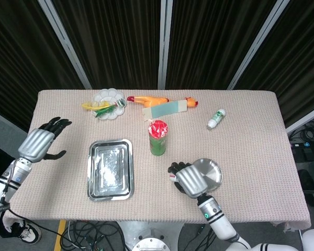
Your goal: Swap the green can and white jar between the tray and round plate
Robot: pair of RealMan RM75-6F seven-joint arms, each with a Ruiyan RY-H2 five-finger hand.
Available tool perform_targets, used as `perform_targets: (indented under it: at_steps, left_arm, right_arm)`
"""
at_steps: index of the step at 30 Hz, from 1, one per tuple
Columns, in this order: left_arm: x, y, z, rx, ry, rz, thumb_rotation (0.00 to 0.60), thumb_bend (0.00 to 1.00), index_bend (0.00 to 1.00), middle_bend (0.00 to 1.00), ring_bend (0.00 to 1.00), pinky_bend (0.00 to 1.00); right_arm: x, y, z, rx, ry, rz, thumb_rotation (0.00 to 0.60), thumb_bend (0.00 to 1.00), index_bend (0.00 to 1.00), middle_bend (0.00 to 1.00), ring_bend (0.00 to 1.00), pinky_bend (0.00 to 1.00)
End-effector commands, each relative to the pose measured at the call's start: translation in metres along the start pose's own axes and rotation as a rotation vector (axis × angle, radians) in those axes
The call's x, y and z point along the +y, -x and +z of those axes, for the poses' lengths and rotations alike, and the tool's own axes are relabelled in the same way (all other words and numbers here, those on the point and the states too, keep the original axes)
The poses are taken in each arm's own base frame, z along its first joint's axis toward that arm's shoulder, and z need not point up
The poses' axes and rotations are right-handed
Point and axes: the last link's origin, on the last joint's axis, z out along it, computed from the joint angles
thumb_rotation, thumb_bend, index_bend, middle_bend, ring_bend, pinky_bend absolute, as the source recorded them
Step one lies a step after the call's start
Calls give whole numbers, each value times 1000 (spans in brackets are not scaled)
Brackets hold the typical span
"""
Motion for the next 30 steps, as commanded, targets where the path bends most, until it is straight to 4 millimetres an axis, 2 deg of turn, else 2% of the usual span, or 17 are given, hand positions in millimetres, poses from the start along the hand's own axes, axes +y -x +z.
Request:
perform_targets:
  at_steps: [1,10,12,17,19,23,26,30]
  left_arm:
    - [-1,0,-1,3,-3,-3,600,216,88,68,8,233]
    - [-6,-2,-6,13,-14,-3,600,215,88,68,8,233]
    - [-7,-2,-7,14,-16,-2,600,215,88,68,8,233]
    - [-7,-2,-8,19,-15,-3,600,216,88,68,8,233]
    - [-6,-2,-8,24,-14,-3,600,215,88,68,8,233]
    - [-6,-3,-8,29,-13,-6,600,216,88,68,8,233]
    - [-8,-3,-9,44,-21,-6,600,216,88,68,8,233]
    - [-13,-2,-13,73,-53,-8,600,215,88,68,8,233]
  right_arm:
    - [-14,6,9,-14,-47,-11,600,373,467,397,380,564]
    - [-21,25,31,-66,-61,-3,600,371,451,390,374,542]
    - [-22,26,33,-75,-70,3,600,354,378,345,324,479]
    - [-23,25,34,-100,-101,18,600,228,130,145,87,223]
    - [-23,22,33,-95,-115,22,600,201,83,112,44,179]
    - [-22,11,32,-58,-122,37,600,191,63,101,29,160]
    - [-22,-6,29,-10,-136,58,600,191,63,101,29,159]
    - [-26,-45,17,92,-195,71,600,195,61,102,29,156]
